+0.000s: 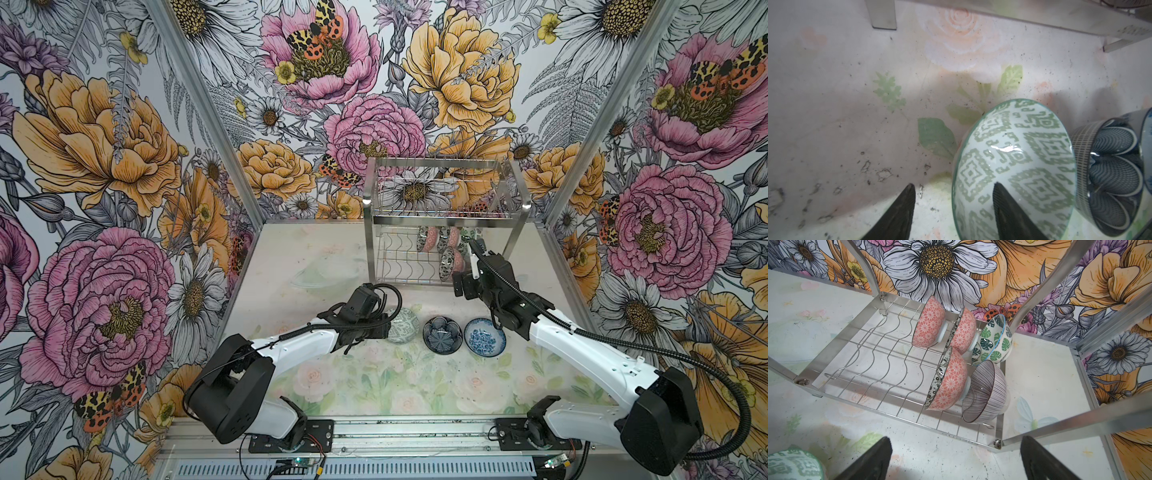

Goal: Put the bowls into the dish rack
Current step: 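Lower the left gripper onto the green-geometric bowl's rim and close, then lift the green-geometric bowl with the left gripper while the right grasps its rim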

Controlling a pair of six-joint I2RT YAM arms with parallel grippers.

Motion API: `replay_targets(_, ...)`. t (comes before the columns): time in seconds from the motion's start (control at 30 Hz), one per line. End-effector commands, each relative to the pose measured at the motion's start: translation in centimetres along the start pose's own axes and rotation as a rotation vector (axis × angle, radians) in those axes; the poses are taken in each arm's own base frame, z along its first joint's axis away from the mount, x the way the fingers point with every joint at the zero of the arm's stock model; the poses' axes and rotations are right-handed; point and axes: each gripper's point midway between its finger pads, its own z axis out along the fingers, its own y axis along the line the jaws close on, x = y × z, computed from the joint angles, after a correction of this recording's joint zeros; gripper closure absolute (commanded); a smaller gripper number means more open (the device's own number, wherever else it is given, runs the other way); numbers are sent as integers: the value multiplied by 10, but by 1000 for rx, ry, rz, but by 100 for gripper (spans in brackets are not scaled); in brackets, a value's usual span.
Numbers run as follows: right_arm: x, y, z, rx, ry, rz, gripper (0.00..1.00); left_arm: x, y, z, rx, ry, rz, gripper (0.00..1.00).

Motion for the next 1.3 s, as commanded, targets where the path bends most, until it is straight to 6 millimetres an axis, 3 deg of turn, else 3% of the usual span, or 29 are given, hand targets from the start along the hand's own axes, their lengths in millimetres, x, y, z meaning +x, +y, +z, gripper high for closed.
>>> replay_targets(0.0, -15, 0, 0, -7, -26, 30, 2, -16, -17, 2, 59, -36, -3, 50)
replay_targets(0.23, -12, 0, 2, -4, -18, 31, 2, -18, -16, 4, 47, -30, -8, 83)
replay_targets(0.37, -14, -1, 1, -6, -24, 30, 2, -20, -14, -4, 27, -35, 1, 100)
replay_targets(0.6, -25, 4, -9, -48, -58, 41, 2, -35, -1, -45, -33, -104, 25, 100)
replay_targets(0.77, -38, 19, -24, -160, -90, 81, 0, -72, -12, -98, -13, -286, 39, 100)
replay_targets(0.97, -56, 58, -47, -281, -129, 95, 0, -120, -30, -148, -36, -518, 67, 100)
replay_targets(1.13, -74, 93, -66, -389, -155, 127, 0, -147, -51, -161, -19, -614, 99, 100)
replay_targets(1.27, -76, 115, -66, -435, -140, 150, 0, -161, -68, -162, -2, -644, 126, 100)
